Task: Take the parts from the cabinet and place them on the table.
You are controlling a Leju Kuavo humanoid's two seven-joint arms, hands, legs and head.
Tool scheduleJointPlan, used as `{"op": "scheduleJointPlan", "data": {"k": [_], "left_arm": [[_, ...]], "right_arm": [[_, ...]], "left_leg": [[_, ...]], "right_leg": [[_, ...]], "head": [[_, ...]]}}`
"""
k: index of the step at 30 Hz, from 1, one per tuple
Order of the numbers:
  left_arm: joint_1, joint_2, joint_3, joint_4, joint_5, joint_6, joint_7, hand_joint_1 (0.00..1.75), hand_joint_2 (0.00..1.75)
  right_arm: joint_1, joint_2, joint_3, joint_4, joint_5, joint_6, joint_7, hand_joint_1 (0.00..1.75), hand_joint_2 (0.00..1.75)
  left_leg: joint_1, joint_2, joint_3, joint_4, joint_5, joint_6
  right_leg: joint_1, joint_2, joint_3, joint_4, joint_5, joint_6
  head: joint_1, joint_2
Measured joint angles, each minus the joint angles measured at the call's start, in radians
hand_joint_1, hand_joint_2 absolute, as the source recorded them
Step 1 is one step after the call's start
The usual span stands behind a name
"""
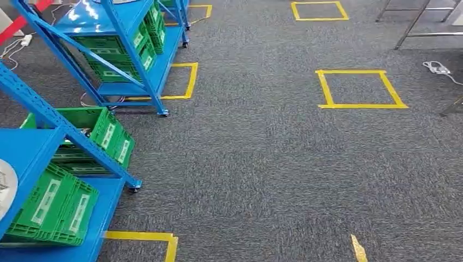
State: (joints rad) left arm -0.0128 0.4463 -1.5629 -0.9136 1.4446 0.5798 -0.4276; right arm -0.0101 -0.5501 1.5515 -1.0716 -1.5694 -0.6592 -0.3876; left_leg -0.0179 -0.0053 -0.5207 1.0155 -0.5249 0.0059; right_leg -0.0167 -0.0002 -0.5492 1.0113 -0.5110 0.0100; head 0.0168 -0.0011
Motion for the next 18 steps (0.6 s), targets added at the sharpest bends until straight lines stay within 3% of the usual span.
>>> {"op": "scheduleJointPlan", "data": {"k": [1, 2, 3, 5, 7, 8, 10, 18], "left_arm": [[0.001, 0.000, 0.000, 0.000, 0.000, 0.000, 0.000, 0.00, 0.00], [0.001, -0.002, 0.000, 0.000, 0.000, 0.000, 0.000, 0.00, 0.00], [0.004, -0.002, 0.000, 0.001, 0.000, 0.000, 0.000, 0.00, 0.00], [0.003, -0.002, 0.000, 0.001, 0.000, 0.000, 0.000, 0.00, 0.00], [-0.001, -0.002, 0.000, 0.002, 0.000, 0.000, 0.000, 0.00, 0.00], [-0.001, -0.003, 0.000, 0.002, 0.000, 0.000, 0.000, 0.00, 0.00], [0.002, -0.003, 0.000, 0.002, 0.000, 0.000, 0.000, 0.00, 0.00], [0.002, -0.004, 0.000, 0.003, -0.011, 0.001, 0.002, 0.00, 0.00]], "right_arm": [[0.000, 0.000, 0.000, 0.000, 0.000, 0.000, 0.000, 0.00, 0.00], [-0.001, 0.000, 0.000, 0.000, 0.000, -0.001, 0.000, 0.00, 0.00], [-0.001, 0.000, 0.000, 0.000, 0.000, -0.002, 0.000, 0.00, 0.00], [0.001, 0.000, 0.000, 0.000, 0.000, -0.002, 0.000, 0.00, 0.00], [-0.001, 0.000, 0.000, 0.000, 0.000, -0.002, 0.000, 0.00, 0.00], [-0.002, 0.000, 0.000, 0.000, 0.000, -0.003, 0.000, 0.00, 0.00], [-0.001, 0.000, 0.000, 0.000, 0.000, -0.003, 0.000, 0.00, 0.00], [-0.001, 0.000, 0.000, 0.000, 0.000, -0.006, 0.000, 0.00, 0.00]], "left_leg": [[0.003, 0.001, -0.025, 0.065, -0.044, -0.012], [0.015, 0.002, -0.147, 0.307, -0.140, -0.026], [0.025, 0.002, -0.118, 0.217, -0.044, -0.029], [0.028, 0.002, -0.047, 0.049, 0.046, -0.026], [0.024, 0.004, -0.030, 0.003, 0.030, -0.021], [0.024, 0.002, -0.033, 0.002, 0.032, -0.024], [0.019, 0.002, -0.031, 0.002, 0.030, -0.020], [0.014, 0.002, -0.031, 0.003, 0.028, -0.008]], "right_leg": [[0.000, -0.001, 0.005, -0.002, -0.002, -0.007], [0.001, -0.004, 0.008, -0.002, -0.006, -0.011], [0.000, -0.002, 0.019, -0.002, -0.013, -0.008], [0.000, -0.001, 0.030, -0.002, -0.021, -0.002], [0.006, 0.000, 0.024, 0.007, -0.029, 0.007], [0.007, 0.000, 0.023, 0.006, -0.028, -0.003], [0.004, -0.002, 0.024, 0.001, -0.028, -0.002], [-0.001, -0.001, 0.031, -0.012, -0.022, 0.014]], "head": [[-0.009, 0.000], [-0.008, 0.000], [-0.008, 0.000], [-0.008, 0.000], [-0.007, 0.000], [-0.003, 0.000], [-0.003, 0.000], [-0.005, 0.000]]}}
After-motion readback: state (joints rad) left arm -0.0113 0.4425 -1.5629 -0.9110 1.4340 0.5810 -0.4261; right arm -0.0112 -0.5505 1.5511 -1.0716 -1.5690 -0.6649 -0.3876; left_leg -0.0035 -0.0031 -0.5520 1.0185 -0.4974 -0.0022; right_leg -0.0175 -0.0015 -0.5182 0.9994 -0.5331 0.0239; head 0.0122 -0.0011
